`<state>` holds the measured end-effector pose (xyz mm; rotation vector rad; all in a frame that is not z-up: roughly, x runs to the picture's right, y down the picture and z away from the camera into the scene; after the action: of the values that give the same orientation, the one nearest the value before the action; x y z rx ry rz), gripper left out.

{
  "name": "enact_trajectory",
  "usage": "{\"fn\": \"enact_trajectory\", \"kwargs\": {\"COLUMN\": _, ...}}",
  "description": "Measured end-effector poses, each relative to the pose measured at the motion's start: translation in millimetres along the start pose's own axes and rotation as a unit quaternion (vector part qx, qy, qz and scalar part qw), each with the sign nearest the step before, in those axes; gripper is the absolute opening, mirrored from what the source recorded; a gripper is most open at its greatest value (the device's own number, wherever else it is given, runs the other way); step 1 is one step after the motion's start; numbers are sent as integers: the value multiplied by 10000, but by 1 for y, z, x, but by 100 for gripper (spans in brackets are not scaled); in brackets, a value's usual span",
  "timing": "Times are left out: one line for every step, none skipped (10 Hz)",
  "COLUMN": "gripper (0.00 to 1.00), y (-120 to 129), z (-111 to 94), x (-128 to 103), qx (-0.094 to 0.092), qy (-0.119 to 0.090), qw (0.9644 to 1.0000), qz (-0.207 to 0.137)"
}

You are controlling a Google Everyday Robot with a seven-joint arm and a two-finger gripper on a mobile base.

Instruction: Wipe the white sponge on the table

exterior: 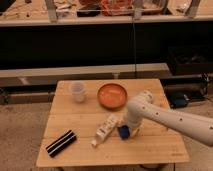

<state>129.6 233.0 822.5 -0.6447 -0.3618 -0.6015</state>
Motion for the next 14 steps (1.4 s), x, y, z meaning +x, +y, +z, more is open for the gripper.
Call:
{"fn": "enact_trajectory", "kwargs": {"gripper": 4, "y": 3, "z": 0, "x": 15, "qx": 27, "qy": -22, "qw": 9999, "qz": 165}}
{"fn": "enact_trajectory", "kwargs": {"gripper": 4, "y": 11, "z": -2, "x": 27, "qx": 63, "qy": -69, "qw": 9994, "qz": 339}}
{"fn": "enact_trajectory", "kwargs": {"gripper": 4, "y": 23, "z": -4, "x": 42, "qx": 113, "qy": -119, "qw": 9983, "qz": 557}}
{"fn": "enact_trajectory", "kwargs": {"gripper": 4, "y": 36, "z": -7, "x": 55, "qx": 172, "qy": -162, "qw": 9968, "qz": 770}}
{"fn": "enact_trajectory", "kwargs": {"gripper": 4, "y": 52, "z": -9, "x": 69, "qx": 237, "qy": -204, "qw": 9942, "qz": 1026}}
{"fn": "enact_trajectory", "kwargs": {"gripper": 4, "y": 66, "z": -10, "x": 75, "qx": 277, "qy": -236, "qw": 9920, "qz": 1210}}
{"fn": "enact_trajectory", "kwargs": {"gripper": 4, "y": 88, "z": -12, "x": 79, "qx": 321, "qy": -268, "qw": 9891, "qz": 1409}}
{"fn": "enact_trajectory", "kwargs": {"gripper": 4, "y": 100, "z": -13, "x": 77, "qx": 339, "qy": -284, "qw": 9881, "qz": 1475}}
{"fn": "enact_trajectory", "kwargs": {"gripper": 4, "y": 109, "z": -14, "x": 71, "qx": 346, "qy": -289, "qw": 9879, "qz": 1486}}
{"fn": "enact_trajectory", "kwargs": {"gripper": 4, "y": 120, "z": -15, "x": 57, "qx": 350, "qy": -303, "qw": 9880, "qz": 1472}}
{"fn": "enact_trajectory", "kwargs": {"gripper": 4, "y": 129, "z": -16, "x": 37, "qx": 334, "qy": -299, "qw": 9885, "qz": 1442}}
{"fn": "enact_trajectory", "kwargs": {"gripper": 4, "y": 131, "z": -15, "x": 23, "qx": 287, "qy": -262, "qw": 9898, "qz": 1373}}
{"fn": "enact_trajectory", "kwargs": {"gripper": 4, "y": 129, "z": -13, "x": 4, "qx": 183, "qy": -190, "qw": 9921, "qz": 1223}}
{"fn": "enact_trajectory", "kwargs": {"gripper": 4, "y": 124, "z": -9, "x": -18, "qx": 46, "qy": -110, "qw": 9948, "qz": 1010}}
